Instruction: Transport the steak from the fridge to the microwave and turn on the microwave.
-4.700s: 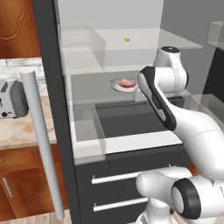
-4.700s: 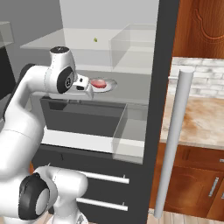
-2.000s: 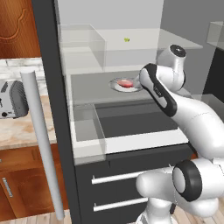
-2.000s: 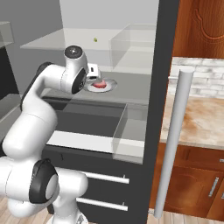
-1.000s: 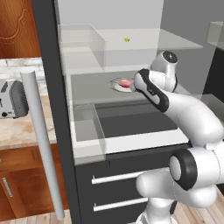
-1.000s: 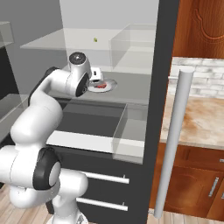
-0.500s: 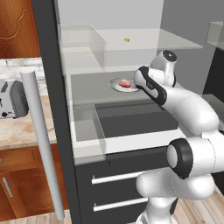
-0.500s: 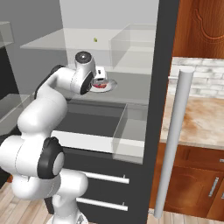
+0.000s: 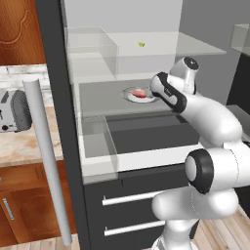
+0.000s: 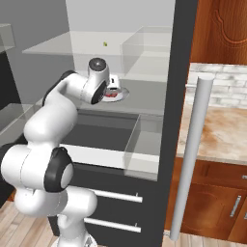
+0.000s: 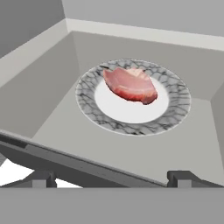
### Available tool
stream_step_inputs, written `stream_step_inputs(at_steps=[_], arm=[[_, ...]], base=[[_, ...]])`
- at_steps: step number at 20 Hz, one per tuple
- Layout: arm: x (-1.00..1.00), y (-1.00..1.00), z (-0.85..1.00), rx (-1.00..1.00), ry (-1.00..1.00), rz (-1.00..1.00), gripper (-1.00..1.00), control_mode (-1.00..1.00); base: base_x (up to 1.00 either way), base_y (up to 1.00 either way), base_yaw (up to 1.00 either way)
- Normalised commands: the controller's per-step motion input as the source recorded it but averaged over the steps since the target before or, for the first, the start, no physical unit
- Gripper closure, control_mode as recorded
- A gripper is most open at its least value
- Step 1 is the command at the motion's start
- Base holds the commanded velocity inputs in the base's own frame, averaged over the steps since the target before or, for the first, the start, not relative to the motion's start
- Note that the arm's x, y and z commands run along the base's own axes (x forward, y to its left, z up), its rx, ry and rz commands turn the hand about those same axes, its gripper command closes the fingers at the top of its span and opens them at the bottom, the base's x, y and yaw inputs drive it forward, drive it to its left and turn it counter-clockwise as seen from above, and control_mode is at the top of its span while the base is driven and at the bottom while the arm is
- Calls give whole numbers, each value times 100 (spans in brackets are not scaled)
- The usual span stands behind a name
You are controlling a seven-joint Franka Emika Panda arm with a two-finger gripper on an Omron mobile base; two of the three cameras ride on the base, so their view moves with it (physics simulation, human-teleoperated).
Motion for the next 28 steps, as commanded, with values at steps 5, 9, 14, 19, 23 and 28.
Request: stream_step_inputs(at_steps=[5,9,14,19,23,28], arm=[[21,-2,-8,0,0,0,-100,-100],[21,-2,-9,1,0,0,-100,-100],[18,-1,-10,4,-1,0,-100,-100],[21,-3,-7,4,-3,0,-100,-100],[23,0,-10,2,-1,0,-100,-100],[25,0,-10,1,-1,0,-100,-100]], base=[[0,0,0],[0,0,0],[0,0,0],[0,0,0],[0,0,0],[0,0,0]])
